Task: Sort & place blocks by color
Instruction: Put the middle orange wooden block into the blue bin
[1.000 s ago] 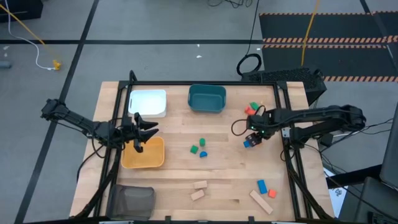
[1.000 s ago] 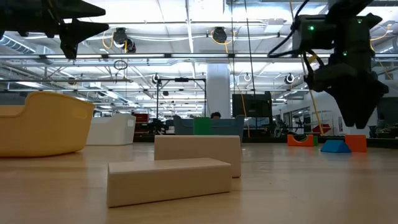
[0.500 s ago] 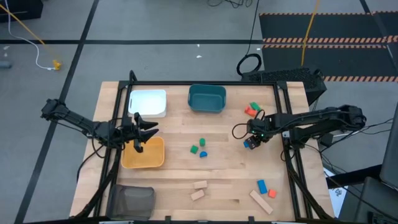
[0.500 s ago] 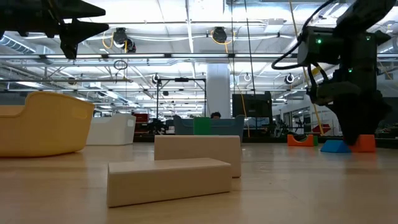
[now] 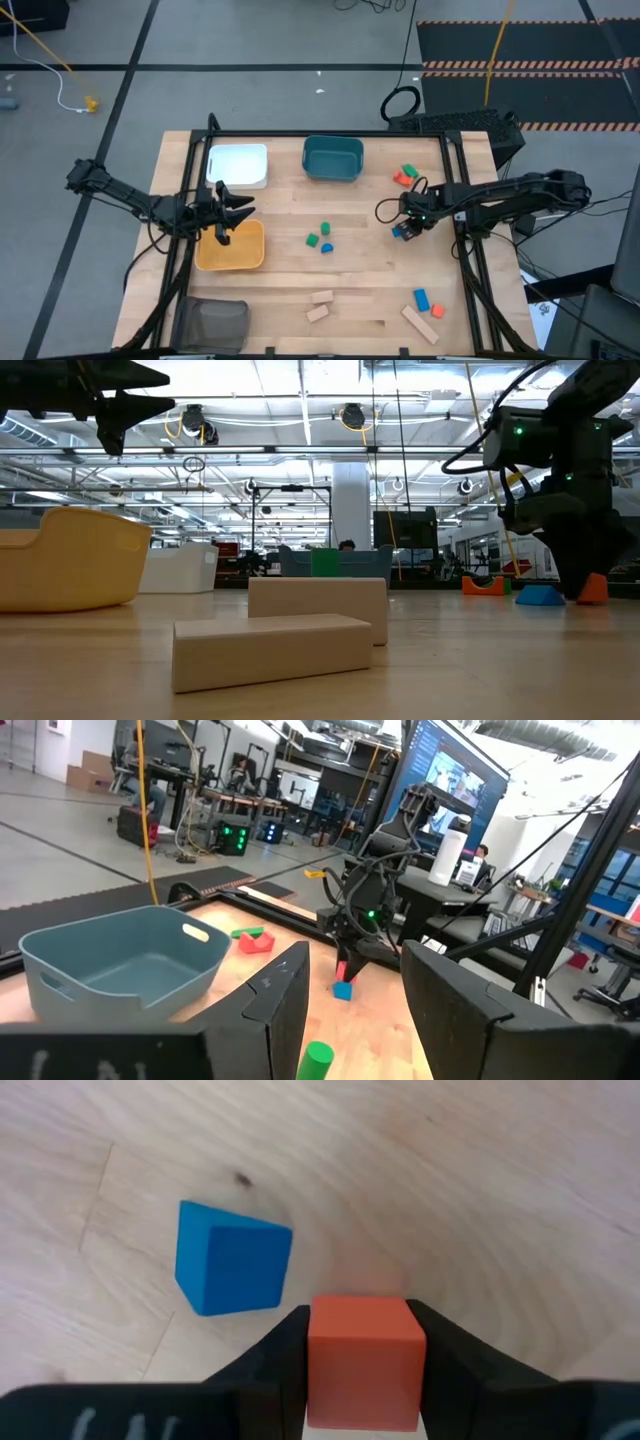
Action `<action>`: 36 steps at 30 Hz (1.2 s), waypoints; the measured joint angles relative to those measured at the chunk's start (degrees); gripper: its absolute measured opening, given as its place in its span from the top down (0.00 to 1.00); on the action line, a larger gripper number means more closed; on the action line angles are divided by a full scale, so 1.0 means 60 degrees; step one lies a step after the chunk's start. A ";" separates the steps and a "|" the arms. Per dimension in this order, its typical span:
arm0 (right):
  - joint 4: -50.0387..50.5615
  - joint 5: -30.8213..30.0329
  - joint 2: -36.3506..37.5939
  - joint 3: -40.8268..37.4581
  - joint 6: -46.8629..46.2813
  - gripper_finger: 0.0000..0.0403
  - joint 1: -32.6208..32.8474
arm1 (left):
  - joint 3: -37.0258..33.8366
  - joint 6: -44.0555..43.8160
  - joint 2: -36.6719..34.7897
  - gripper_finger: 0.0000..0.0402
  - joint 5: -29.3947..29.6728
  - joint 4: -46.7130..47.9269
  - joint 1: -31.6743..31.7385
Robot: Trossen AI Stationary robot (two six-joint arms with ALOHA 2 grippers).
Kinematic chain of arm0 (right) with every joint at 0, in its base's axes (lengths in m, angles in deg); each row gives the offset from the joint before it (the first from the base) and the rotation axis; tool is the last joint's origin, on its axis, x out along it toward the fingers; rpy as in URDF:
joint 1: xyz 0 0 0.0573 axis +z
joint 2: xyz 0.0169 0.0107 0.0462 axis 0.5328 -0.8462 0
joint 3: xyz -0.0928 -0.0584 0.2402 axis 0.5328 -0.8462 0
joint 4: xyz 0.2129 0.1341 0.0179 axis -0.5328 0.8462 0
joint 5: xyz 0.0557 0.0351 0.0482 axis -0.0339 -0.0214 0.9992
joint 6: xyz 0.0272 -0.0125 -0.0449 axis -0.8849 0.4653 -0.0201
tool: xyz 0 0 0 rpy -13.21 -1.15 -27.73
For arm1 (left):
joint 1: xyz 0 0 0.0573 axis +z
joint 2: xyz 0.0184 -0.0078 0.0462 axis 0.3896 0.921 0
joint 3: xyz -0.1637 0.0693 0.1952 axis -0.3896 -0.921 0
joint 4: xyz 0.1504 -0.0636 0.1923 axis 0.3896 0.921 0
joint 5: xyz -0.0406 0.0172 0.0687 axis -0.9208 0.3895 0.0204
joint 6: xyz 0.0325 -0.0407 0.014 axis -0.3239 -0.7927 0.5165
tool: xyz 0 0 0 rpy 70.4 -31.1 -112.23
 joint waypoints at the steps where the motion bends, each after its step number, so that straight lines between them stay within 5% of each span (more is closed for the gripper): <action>1: -0.0028 0.0030 0.0019 0.0000 -0.0002 0.70 0.0000 | 0.0000 -0.0019 0.0000 0.60 0.0000 0.0001 0.0000; 10: -0.1514 -0.0021 0.0569 0.0429 0.0236 0.70 -0.0025 | 0.0000 0.0257 0.0027 0.60 -0.0069 0.0004 0.0000; 18: -0.6820 -0.0084 0.0701 0.0521 0.1341 0.70 -0.0029 | 0.0000 0.0695 0.1167 0.60 -0.0076 -0.0535 0.0123; 25: -1.0688 -0.0307 0.0598 0.0521 0.2024 0.70 -0.0029 | 0.0000 0.2939 0.3157 0.60 -0.0047 -0.2054 0.0309; 32: -1.2383 -0.0041 -0.0406 0.0521 0.0762 0.70 -0.0025 | 0.0470 0.6513 0.4808 0.60 -0.0565 -0.3517 0.0339; 36: -1.3606 -0.0031 -0.1347 0.0521 0.0169 0.70 -0.0022 | 0.1233 0.6771 0.5495 0.60 -0.0561 -0.3530 0.0657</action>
